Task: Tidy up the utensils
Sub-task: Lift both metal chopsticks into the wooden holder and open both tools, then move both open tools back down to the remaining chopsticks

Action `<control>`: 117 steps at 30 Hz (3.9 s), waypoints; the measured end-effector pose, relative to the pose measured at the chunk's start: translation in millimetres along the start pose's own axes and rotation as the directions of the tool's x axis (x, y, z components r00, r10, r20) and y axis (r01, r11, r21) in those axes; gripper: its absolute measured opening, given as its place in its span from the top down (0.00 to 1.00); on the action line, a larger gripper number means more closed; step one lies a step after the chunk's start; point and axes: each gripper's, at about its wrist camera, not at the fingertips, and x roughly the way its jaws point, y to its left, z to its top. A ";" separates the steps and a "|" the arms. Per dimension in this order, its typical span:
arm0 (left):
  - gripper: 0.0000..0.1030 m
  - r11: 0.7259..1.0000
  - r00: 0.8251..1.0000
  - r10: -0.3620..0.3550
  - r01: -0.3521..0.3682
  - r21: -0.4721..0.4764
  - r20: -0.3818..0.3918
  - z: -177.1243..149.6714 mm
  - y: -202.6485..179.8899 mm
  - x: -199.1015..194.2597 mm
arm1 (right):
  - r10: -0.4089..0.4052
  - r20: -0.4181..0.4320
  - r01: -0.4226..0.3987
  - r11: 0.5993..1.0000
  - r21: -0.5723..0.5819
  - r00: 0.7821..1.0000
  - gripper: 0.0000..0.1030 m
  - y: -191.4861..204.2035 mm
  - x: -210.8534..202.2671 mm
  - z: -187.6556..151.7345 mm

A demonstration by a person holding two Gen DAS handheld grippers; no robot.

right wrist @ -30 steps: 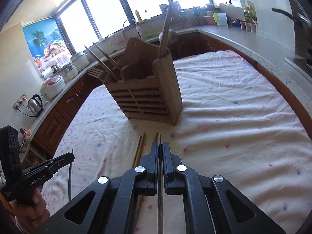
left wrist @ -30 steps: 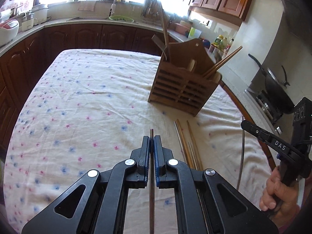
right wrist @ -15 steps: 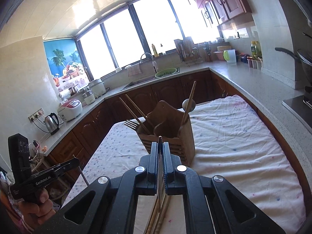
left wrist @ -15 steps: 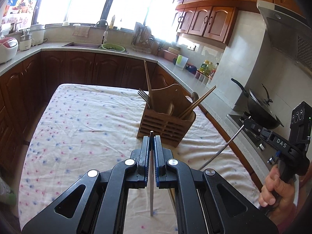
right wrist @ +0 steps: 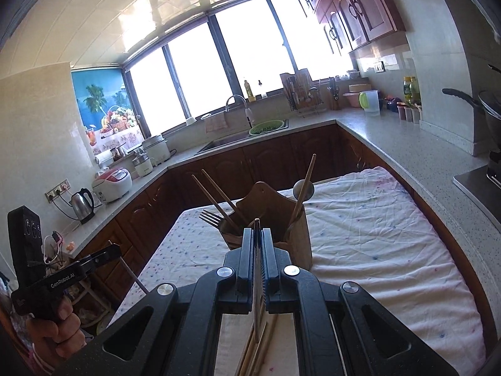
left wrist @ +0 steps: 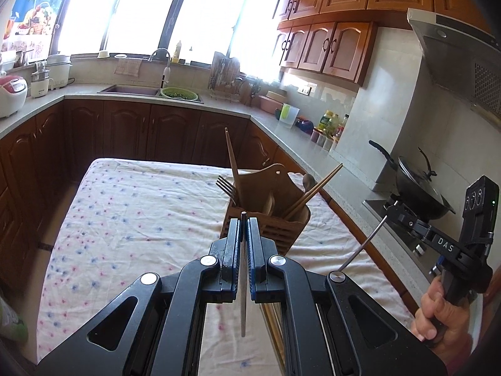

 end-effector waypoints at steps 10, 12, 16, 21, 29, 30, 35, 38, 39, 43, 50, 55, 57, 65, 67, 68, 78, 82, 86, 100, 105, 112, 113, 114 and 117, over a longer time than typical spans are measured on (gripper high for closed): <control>0.97 1.000 0.996 -0.012 0.010 0.017 0.093 42.9 -10.6 7.7 | -0.010 0.063 0.010 1.000 -0.011 0.998 0.96 -1.5 4.7 25.6; 0.97 1.000 0.992 -0.012 0.009 0.025 0.127 55.9 -14.4 10.1 | -0.015 0.091 0.016 1.000 -0.011 0.996 0.96 -2.5 6.7 36.6; 0.97 1.000 0.984 -0.011 0.008 0.013 0.175 83.4 -19.1 20.5 | -0.035 0.164 0.036 0.999 -0.005 0.986 0.96 -3.3 11.4 60.1; 0.97 1.000 0.970 0.007 -0.008 0.007 0.243 111.3 -23.8 39.6 | -0.060 0.226 0.063 0.998 -0.003 0.972 0.96 -4.3 23.8 89.7; 0.97 0.997 0.966 0.072 -0.064 -0.043 0.247 104.0 -8.7 95.8 | -0.108 0.218 0.110 0.994 0.003 0.970 0.96 -12.1 60.8 93.5; 0.97 0.996 0.967 0.080 -0.072 -0.043 0.241 99.9 -8.0 102.1 | -0.112 0.212 0.115 0.993 0.001 0.971 0.96 -13.4 65.3 89.6; 0.97 0.995 0.979 0.097 -0.090 -0.048 0.182 73.5 0.1 125.5 | -0.122 0.170 0.124 0.992 0.000 0.978 0.96 -20.6 81.5 67.1; 0.97 0.994 0.985 0.101 -0.094 -0.057 0.143 62.7 4.7 136.9 | -0.125 0.134 0.125 0.992 0.010 0.983 0.96 -25.8 89.3 55.2; 0.97 0.994 0.986 0.101 -0.094 -0.059 0.132 59.1 6.6 139.4 | -0.126 0.123 0.126 0.992 0.013 0.984 0.96 -27.1 91.6 51.8; 0.96 0.994 0.991 0.097 -0.091 -0.064 0.091 48.4 9.9 147.6 | -0.129 0.076 0.129 0.992 0.015 0.989 0.96 -31.8 102.4 42.1; 0.95 0.994 0.992 0.098 -0.093 -0.060 0.080 46.2 10.0 147.9 | -0.127 0.046 0.127 0.992 0.015 0.991 0.96 -32.1 110.1 34.8; 0.95 0.994 0.993 0.096 -0.092 -0.058 0.075 47.0 9.3 147.4 | -0.126 0.042 0.125 0.992 0.020 0.991 0.96 -32.5 110.0 36.5; 0.95 0.995 0.994 0.082 -0.077 -0.064 0.066 48.6 10.0 145.9 | -0.124 0.040 0.123 0.992 0.027 0.991 0.96 -33.5 110.4 36.2; 0.51 0.992 0.993 0.064 -0.052 -0.115 0.101 52.1 14.3 110.7 | -0.064 0.094 0.057 0.995 0.080 0.993 0.57 -36.2 87.0 40.7; 0.42 0.991 0.991 0.066 -0.052 -0.125 0.113 51.2 14.4 98.1 | -0.054 0.136 0.042 0.995 0.090 0.989 0.40 -34.4 72.5 43.3; 0.34 0.990 0.990 0.071 -0.056 -0.128 0.118 49.4 14.7 92.1 | -0.050 0.156 0.035 0.995 0.095 0.986 0.29 -33.6 65.1 44.4; 0.14 0.983 0.986 0.133 -0.119 -0.138 0.096 11.5 20.4 47.7 | -0.038 0.246 0.018 0.996 0.084 0.968 0.02 -20.8 6.1 32.4; 0.14 0.981 0.987 0.154 -0.147 -0.131 0.049 -11.0 22.3 41.9 | -0.052 0.225 0.033 0.996 0.088 0.973 0.02 -21.5 -4.0 15.3; 0.14 0.977 0.983 0.184 -0.183 -0.111 0.001 -35.1 19.9 42.5 | -0.063 0.171 0.044 0.993 0.113 0.983 0.01 -26.4 -7.5 -6.7; 0.14 0.979 0.952 0.197 -0.202 0.001 -0.234 -105.7 -5.6 96.2 | -0.135 0.022 0.128 0.969 0.212 0.991 0.01 -63.3 -17.8 -75.7; 0.14 0.978 0.927 0.206 -0.194 0.072 -0.313 -120.2 -26.0 133.8 | -0.150 -0.004 0.146 0.958 0.245 0.989 0.01 -74.2 -20.8 -87.3; 0.24 0.971 0.877 0.236 -0.197 0.134 -0.418 -140.3 -38.3 180.1 | -0.159 -0.010 0.156 0.954 0.257 0.987 0.01 -78.1 -21.4 -86.4; 0.23 0.972 0.887 0.233 -0.194 0.136 -0.398 -141.2 -37.6 178.4 | -0.158 -0.012 0.156 0.954 0.258 0.987 0.01 -78.0 -20.6 -86.5; 0.23 0.968 0.883 0.246 -0.201 0.153 -0.400 -143.3 -37.6 178.0 | -0.157 -0.015 0.155 0.953 0.259 0.987 0.01 -77.8 -19.6 -86.5; 0.23 0.951 0.874 0.292 -0.221 0.218 -0.387 -150.2 -35.7 168.5 | -0.151 -0.025 0.152 0.954 0.260 0.988 0.01 -75.7 -15.7 -87.0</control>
